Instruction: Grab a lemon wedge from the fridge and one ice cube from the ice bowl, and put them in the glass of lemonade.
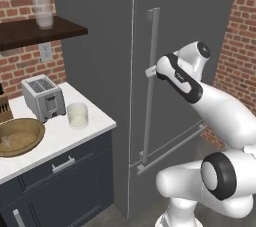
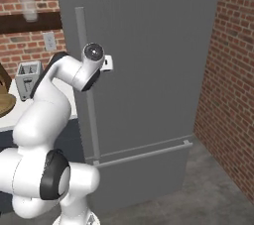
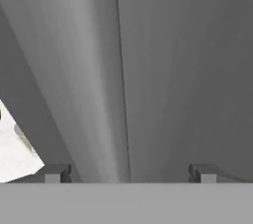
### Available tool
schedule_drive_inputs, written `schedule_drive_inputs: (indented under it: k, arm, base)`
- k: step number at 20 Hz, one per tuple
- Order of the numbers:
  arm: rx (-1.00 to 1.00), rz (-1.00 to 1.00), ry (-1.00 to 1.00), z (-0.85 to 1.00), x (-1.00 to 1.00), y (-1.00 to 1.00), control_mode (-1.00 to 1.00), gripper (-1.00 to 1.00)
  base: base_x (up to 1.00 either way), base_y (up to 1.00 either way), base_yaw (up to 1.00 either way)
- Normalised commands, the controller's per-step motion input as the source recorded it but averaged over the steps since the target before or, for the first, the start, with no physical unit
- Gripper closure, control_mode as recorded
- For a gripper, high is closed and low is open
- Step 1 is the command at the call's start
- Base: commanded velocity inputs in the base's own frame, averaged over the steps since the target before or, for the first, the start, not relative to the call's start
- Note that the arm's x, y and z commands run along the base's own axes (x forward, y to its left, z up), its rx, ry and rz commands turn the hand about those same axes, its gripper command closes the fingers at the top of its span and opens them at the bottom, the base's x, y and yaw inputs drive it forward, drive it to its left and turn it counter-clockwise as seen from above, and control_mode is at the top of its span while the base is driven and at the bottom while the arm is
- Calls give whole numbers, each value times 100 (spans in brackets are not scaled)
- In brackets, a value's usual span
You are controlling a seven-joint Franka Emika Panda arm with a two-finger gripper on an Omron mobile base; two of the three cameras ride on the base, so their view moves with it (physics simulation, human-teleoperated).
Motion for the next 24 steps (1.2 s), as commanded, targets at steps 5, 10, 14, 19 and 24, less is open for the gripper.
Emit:
schedule_drive_inputs:
  k: [5, 10, 14, 19, 24]
  arm:
    - [0, 2, -18, -20, -4, 43, -100, -100]
    - [0, 1, -14, 0, -2, 38, -100, -100]
    - [0, 0, -1, 0, 20, 20, -100, -100]
    - [0, 0, 0, 0, 61, 1, -100, -100]
    - [0, 0, 2, 0, 38, 1, -100, -100]
  base:
    - [0, 0, 0]
    - [0, 0, 0]
    - [0, 0, 0]
    - [0, 0, 0]
    - [0, 0, 0]
